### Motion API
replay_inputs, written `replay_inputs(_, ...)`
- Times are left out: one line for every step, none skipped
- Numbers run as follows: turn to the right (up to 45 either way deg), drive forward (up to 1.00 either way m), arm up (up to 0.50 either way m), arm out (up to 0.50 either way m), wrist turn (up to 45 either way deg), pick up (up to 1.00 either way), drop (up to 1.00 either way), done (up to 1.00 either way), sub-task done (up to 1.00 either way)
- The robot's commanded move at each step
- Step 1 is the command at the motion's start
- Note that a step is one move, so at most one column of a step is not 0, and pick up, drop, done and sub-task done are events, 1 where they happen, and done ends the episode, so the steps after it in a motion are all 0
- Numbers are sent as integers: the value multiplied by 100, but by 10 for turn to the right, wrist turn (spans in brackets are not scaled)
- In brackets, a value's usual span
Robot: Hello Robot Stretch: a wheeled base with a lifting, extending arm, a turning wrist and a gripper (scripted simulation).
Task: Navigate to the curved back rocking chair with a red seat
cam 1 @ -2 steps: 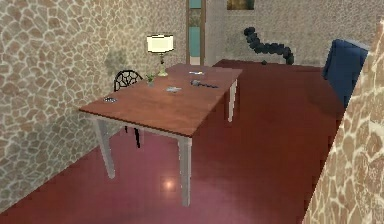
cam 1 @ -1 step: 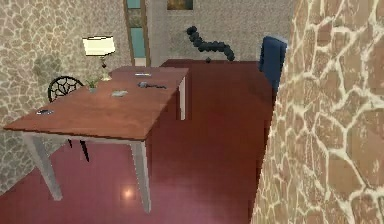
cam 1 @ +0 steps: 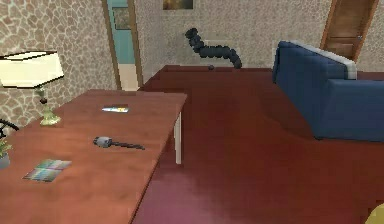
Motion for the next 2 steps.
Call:
replay_inputs(0, 5, 0, 0, 0, 0, 0, 0, 0)
replay_inputs(420, 0, 0, 0, 0, 0, 0, 0, 0)
